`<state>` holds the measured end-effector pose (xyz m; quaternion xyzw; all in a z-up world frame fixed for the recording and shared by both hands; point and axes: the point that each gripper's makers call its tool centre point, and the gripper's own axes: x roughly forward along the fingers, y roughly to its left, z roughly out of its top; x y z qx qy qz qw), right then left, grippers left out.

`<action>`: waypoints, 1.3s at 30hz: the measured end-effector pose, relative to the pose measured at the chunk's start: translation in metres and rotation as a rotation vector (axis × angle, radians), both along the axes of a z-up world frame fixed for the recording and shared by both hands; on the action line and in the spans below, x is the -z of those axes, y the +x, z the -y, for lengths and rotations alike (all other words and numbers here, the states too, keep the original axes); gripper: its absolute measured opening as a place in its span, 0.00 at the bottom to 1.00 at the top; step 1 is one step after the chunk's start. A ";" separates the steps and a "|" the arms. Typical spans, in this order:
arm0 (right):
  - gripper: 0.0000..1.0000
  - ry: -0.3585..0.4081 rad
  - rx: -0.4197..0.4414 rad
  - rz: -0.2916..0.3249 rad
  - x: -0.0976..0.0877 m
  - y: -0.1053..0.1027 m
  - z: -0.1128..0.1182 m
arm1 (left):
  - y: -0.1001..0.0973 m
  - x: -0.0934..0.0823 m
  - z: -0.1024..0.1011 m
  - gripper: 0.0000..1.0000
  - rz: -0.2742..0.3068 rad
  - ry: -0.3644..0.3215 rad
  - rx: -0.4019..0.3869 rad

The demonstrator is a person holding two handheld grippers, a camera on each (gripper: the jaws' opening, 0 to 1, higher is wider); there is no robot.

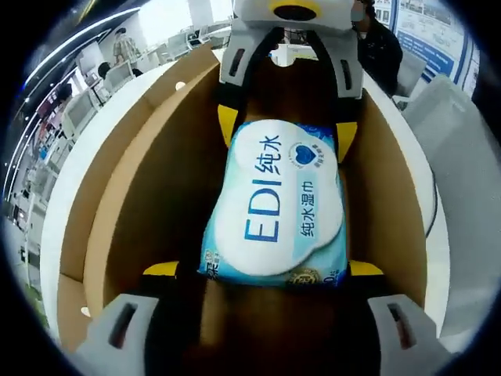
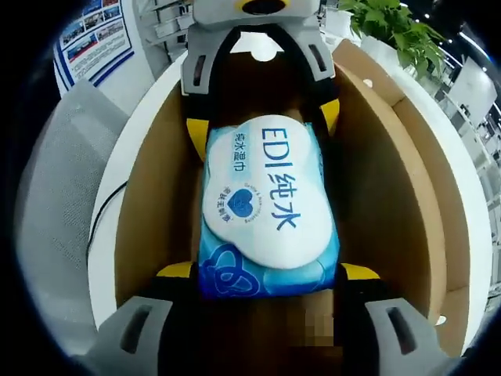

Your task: Operate the shoe box by opening the lid, removing the specified soft item, and placing it in the target area until the item is outside and the box remains undamaged.

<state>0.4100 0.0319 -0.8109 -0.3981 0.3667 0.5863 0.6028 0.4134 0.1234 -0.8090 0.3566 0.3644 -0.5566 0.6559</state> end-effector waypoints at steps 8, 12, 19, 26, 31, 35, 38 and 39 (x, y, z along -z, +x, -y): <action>0.74 0.016 -0.003 -0.007 0.007 0.003 -0.006 | -0.001 0.004 0.000 0.76 -0.034 -0.002 0.030; 0.75 0.012 0.001 -0.038 0.009 0.003 -0.005 | -0.001 0.008 0.001 0.76 -0.072 0.023 0.030; 0.75 0.004 0.004 -0.042 0.010 0.002 -0.005 | -0.003 0.008 0.001 0.76 -0.069 0.021 0.032; 0.73 0.000 0.006 -0.044 0.010 0.001 -0.005 | -0.005 0.008 0.001 0.75 -0.070 0.024 0.028; 0.68 -0.038 -0.035 -0.018 -0.002 -0.002 -0.006 | -0.010 0.007 -0.003 0.71 -0.073 0.199 0.026; 0.68 -0.021 -0.019 -0.036 -0.012 0.001 -0.004 | -0.007 0.005 0.000 0.70 -0.090 0.137 0.018; 0.67 -0.011 -0.023 -0.043 -0.019 -0.005 -0.002 | -0.013 -0.004 0.002 0.69 -0.081 0.114 0.033; 0.67 -0.009 -0.025 -0.044 -0.019 -0.006 0.000 | -0.014 -0.010 0.004 0.69 -0.079 0.088 0.032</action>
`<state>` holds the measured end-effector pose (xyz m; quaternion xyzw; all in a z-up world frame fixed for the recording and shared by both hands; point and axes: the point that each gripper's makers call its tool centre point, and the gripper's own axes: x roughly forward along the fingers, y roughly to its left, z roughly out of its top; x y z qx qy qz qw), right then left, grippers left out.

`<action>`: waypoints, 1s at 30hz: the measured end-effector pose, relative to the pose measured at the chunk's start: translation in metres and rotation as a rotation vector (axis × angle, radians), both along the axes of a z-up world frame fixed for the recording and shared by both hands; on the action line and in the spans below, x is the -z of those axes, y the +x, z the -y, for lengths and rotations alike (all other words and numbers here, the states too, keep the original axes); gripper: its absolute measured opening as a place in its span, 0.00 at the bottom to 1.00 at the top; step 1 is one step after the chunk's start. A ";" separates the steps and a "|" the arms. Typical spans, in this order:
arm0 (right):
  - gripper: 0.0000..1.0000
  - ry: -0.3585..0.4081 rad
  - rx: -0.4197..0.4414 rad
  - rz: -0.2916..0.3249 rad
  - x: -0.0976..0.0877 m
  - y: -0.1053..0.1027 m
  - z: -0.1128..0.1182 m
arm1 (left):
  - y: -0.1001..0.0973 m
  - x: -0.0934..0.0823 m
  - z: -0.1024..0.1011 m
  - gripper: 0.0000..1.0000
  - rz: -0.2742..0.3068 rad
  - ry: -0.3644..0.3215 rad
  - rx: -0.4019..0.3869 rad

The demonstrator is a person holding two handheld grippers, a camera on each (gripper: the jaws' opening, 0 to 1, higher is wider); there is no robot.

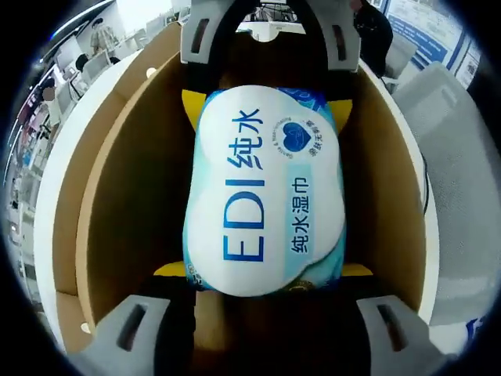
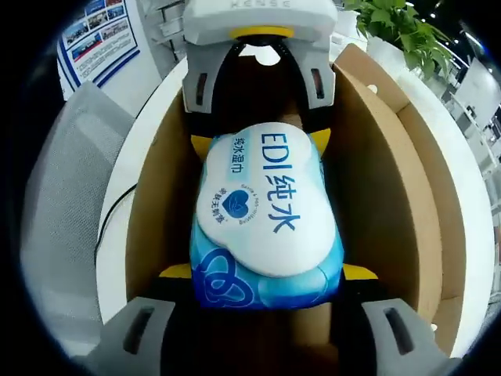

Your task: Operate the shoe box by opening the lid, removing the specified soft item, and placing it in the target area until the item is outside and the box remains undamaged.

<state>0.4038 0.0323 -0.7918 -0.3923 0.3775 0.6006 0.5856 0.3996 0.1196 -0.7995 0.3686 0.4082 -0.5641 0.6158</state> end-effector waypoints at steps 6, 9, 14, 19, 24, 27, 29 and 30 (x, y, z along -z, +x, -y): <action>0.67 0.037 -0.012 0.036 -0.019 0.006 -0.001 | 0.005 -0.024 0.001 0.67 0.057 -0.032 -0.023; 0.67 0.039 -0.016 0.055 -0.028 0.009 0.000 | 0.009 -0.033 0.002 0.66 0.079 -0.037 -0.029; 0.67 0.049 -0.010 0.083 -0.045 0.011 0.003 | 0.012 -0.050 0.006 0.66 0.103 -0.046 -0.020; 0.67 0.045 -0.005 0.112 -0.057 0.002 0.006 | 0.005 -0.063 0.009 0.66 0.127 -0.042 -0.012; 0.67 0.048 -0.010 0.151 -0.075 -0.010 0.007 | -0.008 -0.078 0.010 0.66 0.158 -0.045 -0.013; 0.67 0.050 -0.020 0.173 -0.084 -0.015 0.007 | -0.015 -0.089 0.011 0.66 0.182 -0.054 -0.021; 0.66 0.055 -0.020 0.181 -0.089 -0.019 0.007 | -0.018 -0.093 0.011 0.66 0.193 -0.061 -0.020; 0.66 0.056 -0.024 0.189 -0.090 -0.020 0.007 | -0.020 -0.095 0.011 0.66 0.203 -0.066 -0.019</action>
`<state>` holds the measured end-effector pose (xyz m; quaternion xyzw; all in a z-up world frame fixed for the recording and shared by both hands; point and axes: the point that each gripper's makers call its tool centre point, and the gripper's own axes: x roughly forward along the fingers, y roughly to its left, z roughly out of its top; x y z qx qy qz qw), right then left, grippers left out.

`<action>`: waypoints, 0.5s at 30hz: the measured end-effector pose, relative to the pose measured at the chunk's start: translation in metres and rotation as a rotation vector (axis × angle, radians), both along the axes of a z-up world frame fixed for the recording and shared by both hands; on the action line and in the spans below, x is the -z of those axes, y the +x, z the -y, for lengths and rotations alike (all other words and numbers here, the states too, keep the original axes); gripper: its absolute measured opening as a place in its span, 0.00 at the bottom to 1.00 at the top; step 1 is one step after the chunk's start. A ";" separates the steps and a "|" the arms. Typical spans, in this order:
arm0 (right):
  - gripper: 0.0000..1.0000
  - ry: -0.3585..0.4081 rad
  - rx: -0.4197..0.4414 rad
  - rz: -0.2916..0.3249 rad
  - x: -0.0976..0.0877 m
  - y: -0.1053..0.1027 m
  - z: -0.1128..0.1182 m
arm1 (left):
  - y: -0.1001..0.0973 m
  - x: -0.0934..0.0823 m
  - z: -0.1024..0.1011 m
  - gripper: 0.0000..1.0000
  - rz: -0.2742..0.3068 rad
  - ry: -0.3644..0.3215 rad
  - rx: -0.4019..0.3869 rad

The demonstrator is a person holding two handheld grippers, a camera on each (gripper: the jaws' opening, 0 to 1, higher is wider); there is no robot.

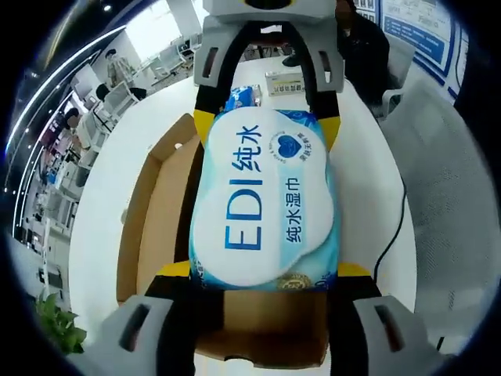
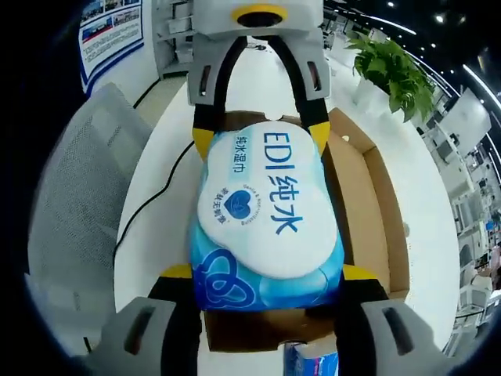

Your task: Operate the shoe box by opening the lid, removing the specified soft item, and placing it in the target area until the item is outside and the box remains undamaged.

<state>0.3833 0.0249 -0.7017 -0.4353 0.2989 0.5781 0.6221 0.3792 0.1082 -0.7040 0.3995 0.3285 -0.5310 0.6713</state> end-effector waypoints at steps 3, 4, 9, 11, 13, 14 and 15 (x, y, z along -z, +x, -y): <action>0.66 -0.002 -0.001 0.032 -0.005 -0.003 0.000 | -0.003 -0.004 0.001 0.66 0.038 0.002 -0.007; 0.66 -0.003 -0.002 0.036 -0.005 -0.003 0.000 | -0.003 -0.005 0.001 0.65 0.044 0.002 -0.006; 0.66 0.001 -0.009 0.056 -0.014 -0.017 0.000 | -0.017 -0.013 0.001 0.65 0.065 -0.001 -0.008; 0.66 0.000 -0.015 0.066 -0.017 -0.021 -0.001 | -0.022 -0.016 0.001 0.65 0.073 -0.001 -0.012; 0.66 0.003 -0.020 0.081 -0.020 -0.025 -0.001 | -0.025 -0.019 0.000 0.65 0.086 -0.002 -0.015; 0.66 0.004 -0.021 0.083 -0.021 -0.026 -0.001 | -0.027 -0.021 0.000 0.65 0.089 -0.002 -0.017; 0.66 0.006 -0.024 0.089 -0.024 -0.030 -0.002 | -0.031 -0.024 0.000 0.65 0.095 0.000 -0.016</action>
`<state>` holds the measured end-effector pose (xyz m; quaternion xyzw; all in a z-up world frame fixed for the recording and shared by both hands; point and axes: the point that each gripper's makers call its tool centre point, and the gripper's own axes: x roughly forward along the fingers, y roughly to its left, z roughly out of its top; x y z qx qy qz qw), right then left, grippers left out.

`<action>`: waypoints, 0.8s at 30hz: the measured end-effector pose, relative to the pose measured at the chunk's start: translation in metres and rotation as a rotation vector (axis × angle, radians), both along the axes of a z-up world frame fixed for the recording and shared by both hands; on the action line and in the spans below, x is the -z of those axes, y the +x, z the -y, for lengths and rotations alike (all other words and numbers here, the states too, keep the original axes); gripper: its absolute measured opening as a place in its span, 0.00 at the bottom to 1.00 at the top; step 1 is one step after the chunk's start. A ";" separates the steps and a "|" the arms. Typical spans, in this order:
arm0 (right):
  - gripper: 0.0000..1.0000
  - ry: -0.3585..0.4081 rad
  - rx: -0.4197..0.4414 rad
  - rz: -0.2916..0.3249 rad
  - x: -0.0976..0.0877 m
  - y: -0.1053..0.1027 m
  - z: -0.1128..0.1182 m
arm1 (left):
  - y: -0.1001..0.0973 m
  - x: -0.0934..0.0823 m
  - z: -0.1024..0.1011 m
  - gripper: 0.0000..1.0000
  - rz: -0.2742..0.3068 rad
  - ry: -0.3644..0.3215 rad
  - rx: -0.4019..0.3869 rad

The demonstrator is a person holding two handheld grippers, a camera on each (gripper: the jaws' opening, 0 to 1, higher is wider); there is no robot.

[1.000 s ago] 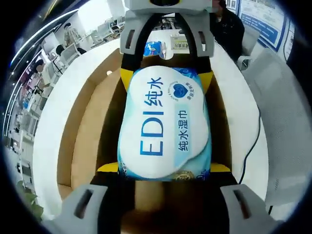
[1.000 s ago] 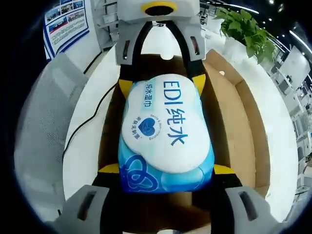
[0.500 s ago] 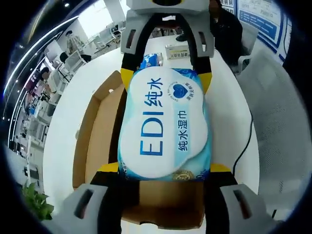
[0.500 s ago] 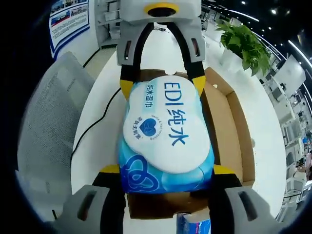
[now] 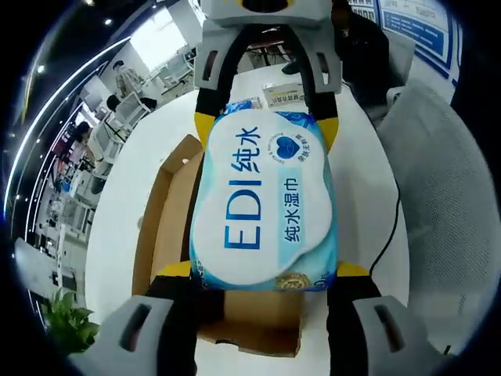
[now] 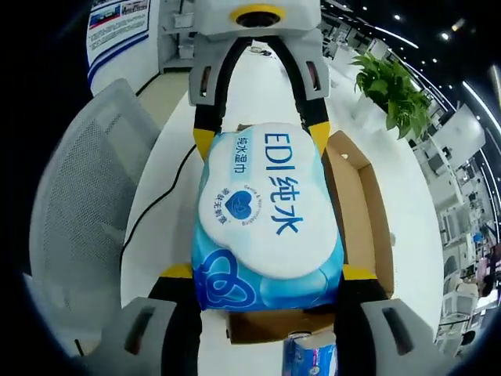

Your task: Operate the shoe box by opening the lid, removing the specified soft item, and placing it in the target area until the item is outside and the box remains undamaged.

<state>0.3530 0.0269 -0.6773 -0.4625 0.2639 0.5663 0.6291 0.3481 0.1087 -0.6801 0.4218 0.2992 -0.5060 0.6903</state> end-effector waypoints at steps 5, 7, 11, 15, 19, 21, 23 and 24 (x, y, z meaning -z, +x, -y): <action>0.66 0.009 -0.005 0.015 -0.006 -0.013 -0.003 | -0.013 -0.006 -0.002 0.65 0.020 0.000 0.001; 0.66 0.010 -0.009 0.017 -0.006 -0.021 -0.003 | -0.020 -0.007 -0.002 0.65 0.020 0.006 0.001; 0.66 0.016 -0.020 0.017 -0.006 -0.033 -0.003 | -0.034 -0.008 -0.003 0.65 0.025 0.006 -0.005; 0.66 0.010 -0.030 0.021 -0.005 -0.046 -0.003 | -0.048 -0.007 -0.002 0.65 0.029 0.006 -0.014; 0.66 0.006 -0.038 0.042 -0.004 -0.053 -0.001 | -0.056 -0.006 -0.001 0.65 0.052 -0.002 -0.020; 0.65 0.012 -0.045 0.046 -0.004 -0.061 0.000 | -0.064 -0.007 0.001 0.65 0.054 -0.010 -0.023; 0.65 0.017 -0.047 0.050 -0.003 -0.066 0.001 | -0.070 -0.007 0.002 0.65 0.060 -0.010 -0.021; 0.65 0.017 -0.048 0.052 -0.003 -0.067 0.002 | -0.072 -0.007 0.003 0.64 0.064 -0.010 -0.021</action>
